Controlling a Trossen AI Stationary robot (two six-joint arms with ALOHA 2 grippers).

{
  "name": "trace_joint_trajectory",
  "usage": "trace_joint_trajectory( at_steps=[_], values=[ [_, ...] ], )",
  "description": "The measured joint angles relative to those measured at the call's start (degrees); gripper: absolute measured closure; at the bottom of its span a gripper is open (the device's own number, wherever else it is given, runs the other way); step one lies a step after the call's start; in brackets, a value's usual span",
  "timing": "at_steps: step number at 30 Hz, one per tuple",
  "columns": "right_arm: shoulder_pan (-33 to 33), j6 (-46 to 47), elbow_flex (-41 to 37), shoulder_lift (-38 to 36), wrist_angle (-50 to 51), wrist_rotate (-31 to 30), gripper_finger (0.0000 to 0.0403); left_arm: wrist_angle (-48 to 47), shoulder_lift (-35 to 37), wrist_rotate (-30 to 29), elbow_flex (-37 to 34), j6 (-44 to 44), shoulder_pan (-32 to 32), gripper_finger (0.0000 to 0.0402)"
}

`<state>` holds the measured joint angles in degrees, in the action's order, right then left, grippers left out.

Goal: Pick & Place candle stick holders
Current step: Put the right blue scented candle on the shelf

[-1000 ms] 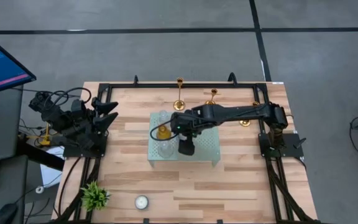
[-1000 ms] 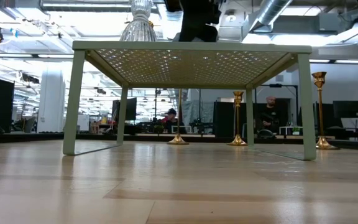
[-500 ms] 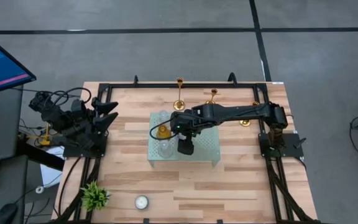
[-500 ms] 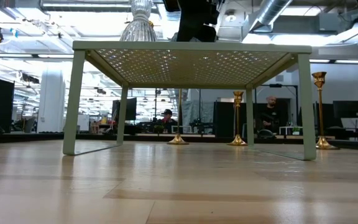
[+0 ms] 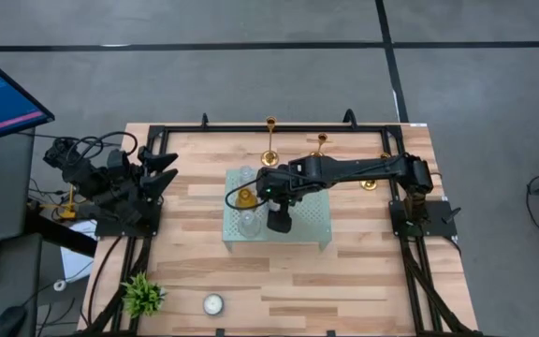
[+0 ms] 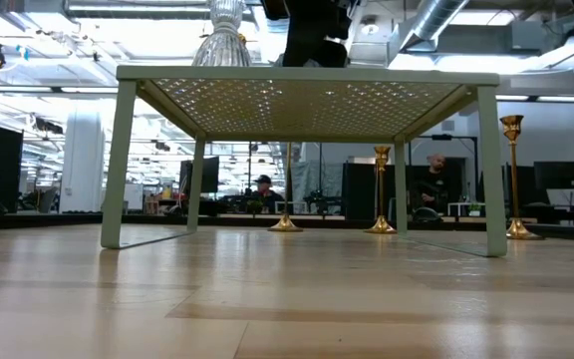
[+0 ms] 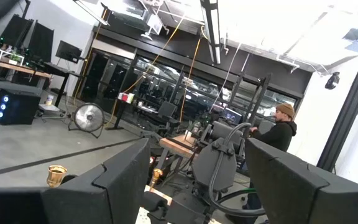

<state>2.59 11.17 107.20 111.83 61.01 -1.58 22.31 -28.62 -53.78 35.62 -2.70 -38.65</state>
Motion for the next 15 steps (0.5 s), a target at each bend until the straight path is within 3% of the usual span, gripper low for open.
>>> trace_joint_trajectory(
  at_steps=[6, 15],
  values=[
    [0.0, 0.47, 0.0, 0.0, -0.02, 0.02, 0.0058, 0.0, 0.02, 0.0, 0.0, 0.0, -0.01, 0.0139],
    [-0.53, 0.85, -0.04, -0.26, 0.21, -1.0, 0.007, -0.01, 0.0, 0.02, 0.0, -0.02, 0.0, 0.0139]
  ],
)
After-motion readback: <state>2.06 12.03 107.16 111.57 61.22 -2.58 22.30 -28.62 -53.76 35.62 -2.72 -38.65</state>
